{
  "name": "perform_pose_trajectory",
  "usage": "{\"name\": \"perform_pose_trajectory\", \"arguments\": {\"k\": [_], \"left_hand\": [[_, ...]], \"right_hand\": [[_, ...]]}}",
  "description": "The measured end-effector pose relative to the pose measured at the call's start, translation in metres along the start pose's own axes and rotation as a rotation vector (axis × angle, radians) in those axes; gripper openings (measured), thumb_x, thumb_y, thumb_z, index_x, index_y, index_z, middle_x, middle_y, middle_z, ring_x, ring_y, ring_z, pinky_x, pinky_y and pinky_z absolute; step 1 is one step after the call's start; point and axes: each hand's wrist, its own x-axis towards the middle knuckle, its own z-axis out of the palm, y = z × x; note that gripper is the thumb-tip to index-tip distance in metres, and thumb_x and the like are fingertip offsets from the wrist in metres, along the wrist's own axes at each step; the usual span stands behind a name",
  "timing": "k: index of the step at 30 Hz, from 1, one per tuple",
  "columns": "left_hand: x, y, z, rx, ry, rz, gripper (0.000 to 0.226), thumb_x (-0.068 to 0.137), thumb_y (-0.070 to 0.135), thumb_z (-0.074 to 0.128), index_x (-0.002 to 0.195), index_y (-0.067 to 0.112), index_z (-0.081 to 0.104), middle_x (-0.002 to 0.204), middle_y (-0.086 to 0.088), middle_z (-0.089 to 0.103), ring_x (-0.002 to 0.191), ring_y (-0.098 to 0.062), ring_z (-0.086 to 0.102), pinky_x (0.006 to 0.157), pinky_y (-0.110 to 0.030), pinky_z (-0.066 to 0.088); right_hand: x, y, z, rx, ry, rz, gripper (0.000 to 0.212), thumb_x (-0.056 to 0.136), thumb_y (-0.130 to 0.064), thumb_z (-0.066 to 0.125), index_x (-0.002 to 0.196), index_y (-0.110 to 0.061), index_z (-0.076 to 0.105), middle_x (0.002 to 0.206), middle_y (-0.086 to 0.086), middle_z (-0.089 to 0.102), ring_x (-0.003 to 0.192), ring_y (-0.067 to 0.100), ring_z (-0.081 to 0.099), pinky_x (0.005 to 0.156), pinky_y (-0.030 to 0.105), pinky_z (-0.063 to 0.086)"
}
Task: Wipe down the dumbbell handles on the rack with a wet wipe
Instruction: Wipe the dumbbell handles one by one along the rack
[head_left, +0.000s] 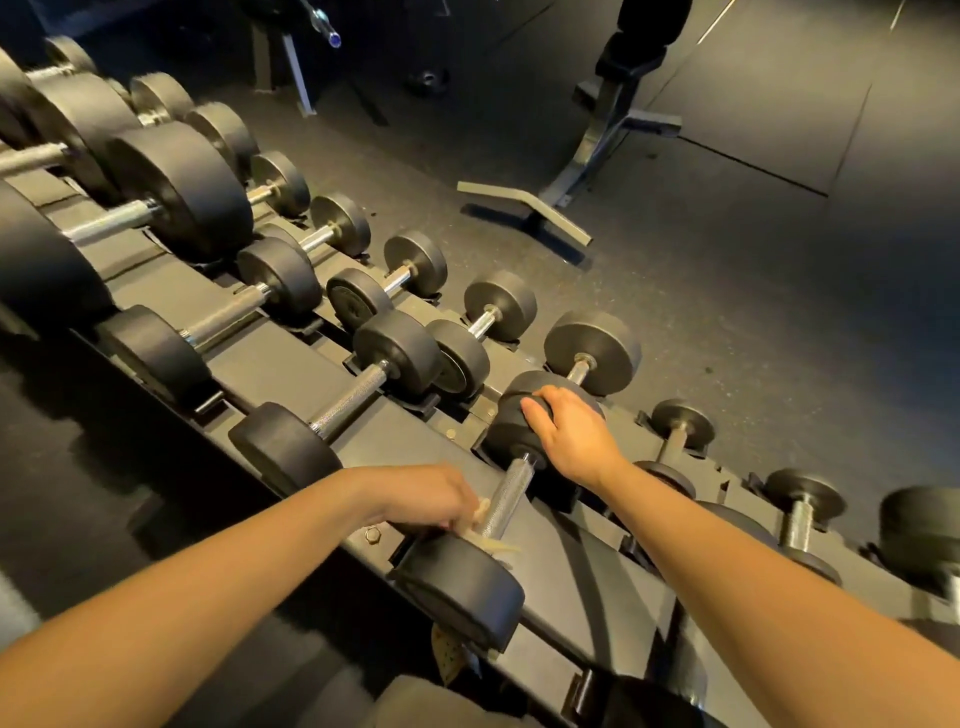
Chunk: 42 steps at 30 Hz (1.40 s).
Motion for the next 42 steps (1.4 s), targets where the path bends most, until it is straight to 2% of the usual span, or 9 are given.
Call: {"name": "perform_pose_trajectory", "arguments": {"k": [2, 4, 5, 14, 25, 32, 35, 39, 42], "left_hand": [[-0.007, -0.003, -0.001, 0.079, 0.003, 0.082, 0.021, 0.089, 0.013, 0.064, 0.069, 0.006, 0.065, 0.059, 0.018, 0.034, 0.052, -0.006, 0.04, 0.06, -0.025, 0.032], [-0.007, -0.004, -0.001, 0.127, 0.067, 0.118, 0.017, 0.094, 0.01, 0.062, 0.087, -0.005, 0.063, 0.074, 0.0, 0.067, 0.048, -0.003, 0.042, 0.054, -0.018, 0.033], [-0.002, -0.002, 0.0, 0.14, 0.099, 0.137, 0.018, 0.093, 0.009, 0.062, 0.086, -0.008, 0.062, 0.051, 0.002, 0.056, 0.048, -0.003, 0.043, 0.053, -0.017, 0.034], [0.037, -0.002, 0.026, 0.04, 0.508, 0.136, 0.039, 0.092, 0.016, 0.061, 0.053, 0.016, 0.059, 0.054, 0.0, 0.055, 0.058, -0.015, 0.053, 0.059, -0.029, 0.047], [0.065, 0.036, 0.031, -0.945, 0.621, -0.017, 0.018, 0.09, 0.001, 0.061, 0.075, 0.0, 0.07, 0.075, -0.019, 0.069, 0.074, -0.034, 0.069, 0.073, -0.044, 0.06], [0.049, 0.036, 0.041, 0.479, 0.844, 0.448, 0.017, 0.1, 0.021, 0.059, 0.1, 0.015, 0.075, 0.095, -0.006, 0.069, 0.09, -0.022, 0.065, 0.075, -0.029, 0.047], [0.058, 0.036, 0.038, 0.731, 0.853, 0.57, 0.004, 0.086, 0.015, 0.077, 0.09, 0.013, 0.077, 0.085, -0.006, 0.068, 0.079, -0.022, 0.066, 0.065, -0.027, 0.044], [0.058, 0.033, 0.034, 0.203, 0.871, 0.45, 0.026, 0.099, 0.025, 0.065, 0.079, 0.014, 0.077, 0.069, 0.002, 0.066, 0.065, -0.01, 0.06, 0.062, -0.015, 0.038], [0.064, 0.03, 0.029, -0.519, 0.688, 0.207, 0.032, 0.098, 0.02, 0.067, 0.07, 0.008, 0.075, 0.066, -0.006, 0.068, 0.06, -0.016, 0.061, 0.066, -0.032, 0.052]], "right_hand": [[0.0, 0.0, 0.0, 0.004, 0.001, 0.009, 0.04, 0.103, -0.056, 0.038, 0.11, -0.025, 0.061, 0.102, -0.003, 0.062, 0.092, 0.018, 0.059, 0.082, 0.041, 0.05], [-0.001, 0.0, 0.0, 0.015, 0.004, 0.008, 0.039, 0.104, -0.055, 0.038, 0.113, -0.025, 0.061, 0.103, -0.003, 0.062, 0.093, 0.017, 0.059, 0.084, 0.04, 0.05], [-0.002, 0.0, 0.0, 0.02, 0.005, 0.004, 0.038, 0.104, -0.054, 0.038, 0.113, -0.024, 0.061, 0.104, -0.003, 0.061, 0.094, 0.016, 0.059, 0.085, 0.039, 0.05], [-0.004, 0.005, 0.003, 0.064, 0.028, 0.017, 0.037, 0.104, -0.053, 0.039, 0.115, -0.025, 0.061, 0.106, -0.004, 0.06, 0.097, 0.017, 0.058, 0.089, 0.043, 0.051], [-0.003, 0.007, 0.005, 0.09, 0.04, 0.015, 0.039, 0.103, -0.054, 0.038, 0.117, -0.026, 0.062, 0.109, -0.005, 0.061, 0.098, 0.013, 0.058, 0.088, 0.043, 0.054], [-0.004, 0.006, 0.003, 0.115, 0.041, 0.018, 0.038, 0.104, -0.051, 0.041, 0.12, -0.024, 0.062, 0.112, -0.003, 0.061, 0.1, 0.015, 0.058, 0.085, 0.038, 0.051], [-0.006, 0.005, 0.002, 0.126, 0.043, 0.02, 0.037, 0.104, -0.05, 0.042, 0.121, -0.024, 0.062, 0.113, -0.003, 0.062, 0.1, 0.014, 0.058, 0.082, 0.033, 0.048], [-0.006, 0.007, 0.003, 0.162, 0.05, 0.033, 0.036, 0.104, -0.05, 0.043, 0.12, -0.025, 0.062, 0.113, -0.004, 0.061, 0.099, 0.013, 0.057, 0.078, 0.03, 0.045], [-0.005, 0.007, 0.002, 0.169, 0.063, 0.031, 0.036, 0.104, -0.05, 0.043, 0.119, -0.024, 0.063, 0.109, -0.005, 0.059, 0.097, 0.013, 0.056, 0.077, 0.03, 0.042]]}}
